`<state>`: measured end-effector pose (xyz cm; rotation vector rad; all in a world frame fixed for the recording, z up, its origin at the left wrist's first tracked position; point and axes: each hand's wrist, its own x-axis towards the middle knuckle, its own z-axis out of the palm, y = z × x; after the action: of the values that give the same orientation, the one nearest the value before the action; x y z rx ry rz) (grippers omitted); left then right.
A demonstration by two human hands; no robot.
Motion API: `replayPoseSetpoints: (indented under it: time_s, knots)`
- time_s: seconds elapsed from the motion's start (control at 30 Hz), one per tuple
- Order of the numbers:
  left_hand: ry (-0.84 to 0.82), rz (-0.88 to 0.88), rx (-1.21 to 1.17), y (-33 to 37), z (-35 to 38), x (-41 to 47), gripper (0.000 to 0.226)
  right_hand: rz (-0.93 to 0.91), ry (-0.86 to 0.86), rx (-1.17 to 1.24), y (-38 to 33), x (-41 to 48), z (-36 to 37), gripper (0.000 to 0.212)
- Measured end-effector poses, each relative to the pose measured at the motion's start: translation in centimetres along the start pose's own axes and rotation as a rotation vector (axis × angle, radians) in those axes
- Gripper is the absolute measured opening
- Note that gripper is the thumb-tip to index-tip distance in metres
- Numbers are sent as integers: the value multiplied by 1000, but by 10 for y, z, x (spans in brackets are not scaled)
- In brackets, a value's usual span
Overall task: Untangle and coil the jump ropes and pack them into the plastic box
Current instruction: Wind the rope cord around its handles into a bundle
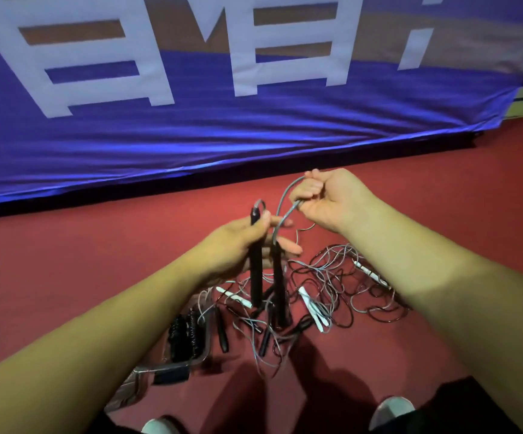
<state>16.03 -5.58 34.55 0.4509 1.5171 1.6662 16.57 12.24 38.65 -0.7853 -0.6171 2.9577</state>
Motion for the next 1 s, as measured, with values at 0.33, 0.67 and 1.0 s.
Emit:
replayPoseSetpoints:
  time_s: [0.33,0.67,1.0]
  knots:
    - [-183,-118,-53,-9,10,3,28,-243,338,-1284,-24,14,-44,18]
    - [-168,-180,-272,8,4,1,14,-365,-384,-1616,18,0,-25,39]
    - [-237,-300,-578,26,-20,-14,53,-281,-385,-1052,-3,15,-31,19]
